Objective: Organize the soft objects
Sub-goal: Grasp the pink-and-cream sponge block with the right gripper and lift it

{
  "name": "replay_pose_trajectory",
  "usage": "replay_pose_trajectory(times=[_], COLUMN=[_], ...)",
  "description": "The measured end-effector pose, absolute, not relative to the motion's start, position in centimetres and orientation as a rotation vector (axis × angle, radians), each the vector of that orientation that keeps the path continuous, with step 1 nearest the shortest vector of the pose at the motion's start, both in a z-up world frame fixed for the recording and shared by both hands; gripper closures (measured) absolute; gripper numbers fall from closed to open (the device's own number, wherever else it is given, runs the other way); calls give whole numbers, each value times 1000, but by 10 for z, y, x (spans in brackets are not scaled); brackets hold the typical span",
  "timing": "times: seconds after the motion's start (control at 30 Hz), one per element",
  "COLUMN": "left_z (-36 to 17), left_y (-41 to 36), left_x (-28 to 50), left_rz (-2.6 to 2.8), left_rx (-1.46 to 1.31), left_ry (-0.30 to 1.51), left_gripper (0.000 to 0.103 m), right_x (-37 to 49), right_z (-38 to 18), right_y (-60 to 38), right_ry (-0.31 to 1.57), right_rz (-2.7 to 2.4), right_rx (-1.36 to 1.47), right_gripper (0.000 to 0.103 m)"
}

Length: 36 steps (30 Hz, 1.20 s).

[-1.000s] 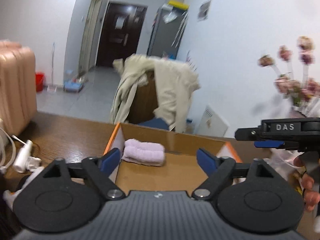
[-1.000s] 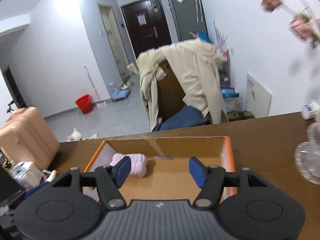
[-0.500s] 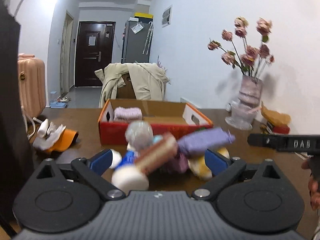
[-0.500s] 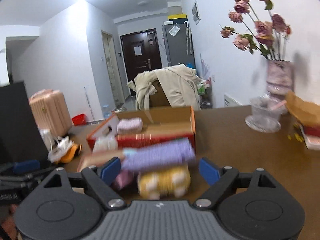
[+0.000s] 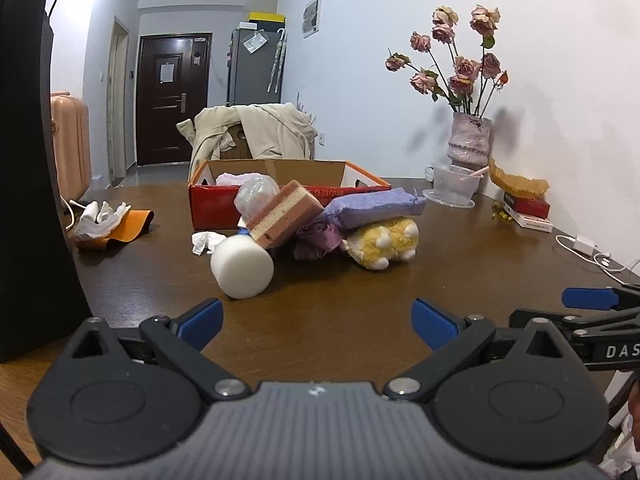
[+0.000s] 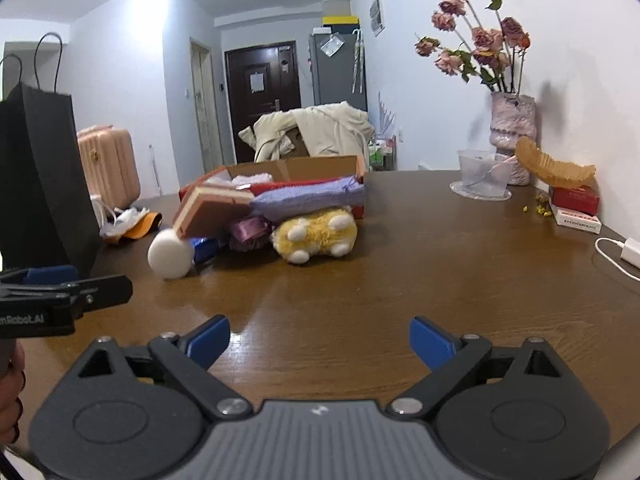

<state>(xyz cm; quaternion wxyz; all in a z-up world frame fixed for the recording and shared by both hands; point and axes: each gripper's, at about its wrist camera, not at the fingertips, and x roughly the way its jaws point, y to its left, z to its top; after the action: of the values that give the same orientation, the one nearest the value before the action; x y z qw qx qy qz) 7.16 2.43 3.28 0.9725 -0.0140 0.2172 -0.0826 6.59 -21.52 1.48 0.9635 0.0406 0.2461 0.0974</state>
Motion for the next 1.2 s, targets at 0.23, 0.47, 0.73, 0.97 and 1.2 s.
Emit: replay_pose_trajectory(times=[0.23,0.47,0.73,0.97,1.2], left_z=[55,69,51,42,52], left_y=[35,53,49,53,37], left_x=[126,200,241,251,229], left_rz=[-88,-72,-76,-97,-303], left_rx=[-95,-353,-448,-494,-429], left_ry=[432,529,593,613,549], left_gripper=[1,27,44,61,62], right_x=[105,231,378,392,328], right_z=[41,89,63,32,53], right_y=[-214,-188,-146,-142,-200], right_ry=[457,473,762,865,742], right_rz=[284,555,676,697,588], right_rx=[130,128,217,242,355], right_gripper=[16,25,40,64,68])
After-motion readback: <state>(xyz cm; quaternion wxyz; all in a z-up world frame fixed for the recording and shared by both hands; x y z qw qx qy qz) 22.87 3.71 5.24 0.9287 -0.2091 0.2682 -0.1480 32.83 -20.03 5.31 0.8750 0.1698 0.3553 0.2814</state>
